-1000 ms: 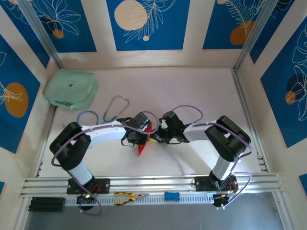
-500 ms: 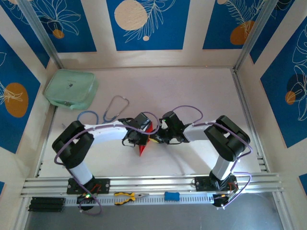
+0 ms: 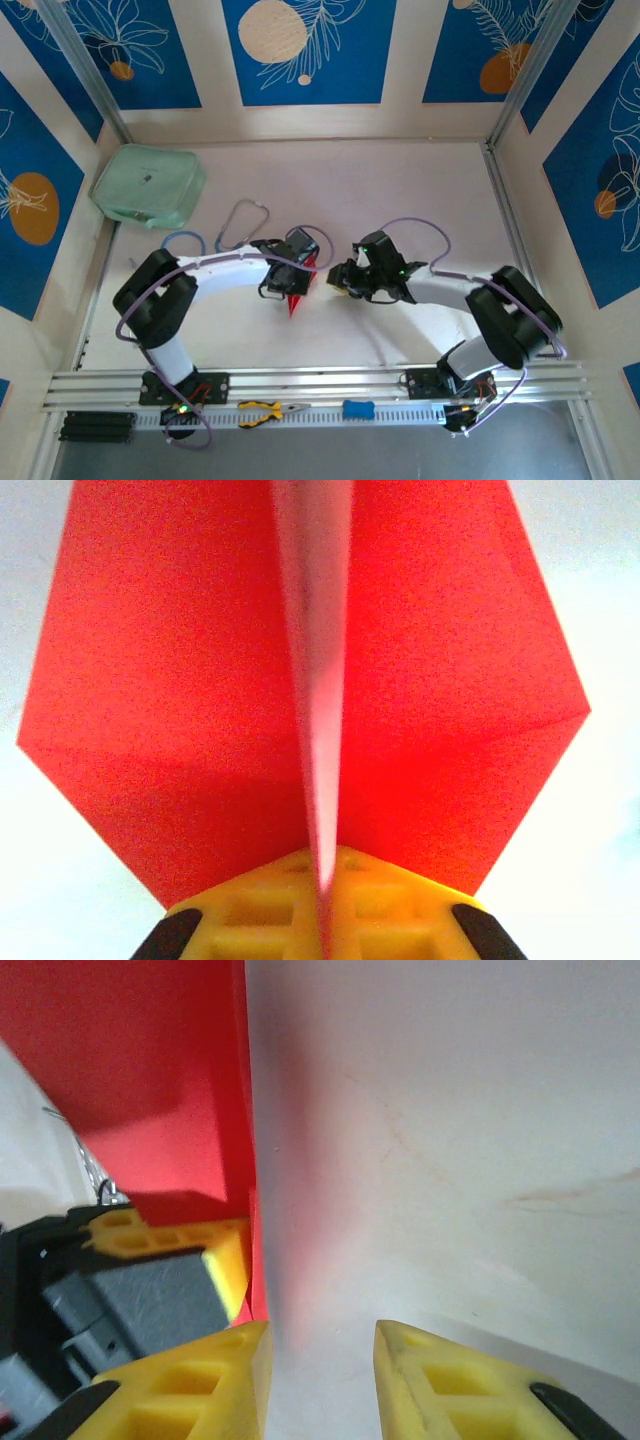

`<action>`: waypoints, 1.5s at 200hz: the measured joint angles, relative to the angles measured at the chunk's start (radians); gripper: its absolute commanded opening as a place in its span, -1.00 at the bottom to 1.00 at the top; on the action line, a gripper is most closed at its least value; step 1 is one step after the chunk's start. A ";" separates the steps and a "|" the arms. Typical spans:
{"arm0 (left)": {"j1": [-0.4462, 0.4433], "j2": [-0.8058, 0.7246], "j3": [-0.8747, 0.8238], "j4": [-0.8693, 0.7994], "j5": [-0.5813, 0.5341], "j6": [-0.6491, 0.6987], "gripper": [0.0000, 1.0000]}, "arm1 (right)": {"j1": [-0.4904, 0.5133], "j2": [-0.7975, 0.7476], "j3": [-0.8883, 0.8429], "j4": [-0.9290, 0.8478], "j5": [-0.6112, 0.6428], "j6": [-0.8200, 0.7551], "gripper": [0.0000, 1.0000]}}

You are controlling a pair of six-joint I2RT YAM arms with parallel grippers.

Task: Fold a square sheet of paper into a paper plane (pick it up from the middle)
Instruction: Move a paper plane to the center of the table.

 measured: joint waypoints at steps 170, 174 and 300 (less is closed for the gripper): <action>-0.022 0.132 0.134 -0.108 -0.061 -0.066 -0.56 | -0.083 -0.214 -0.144 -0.101 0.021 -0.024 -0.26; -0.022 0.135 0.136 -0.109 -0.061 -0.068 -0.55 | -0.083 -0.214 -0.144 -0.100 0.021 -0.024 -0.26; -0.035 0.157 0.155 -0.091 -0.070 -0.247 -0.17 | -0.087 -0.320 -0.204 -0.089 0.000 -0.010 -0.25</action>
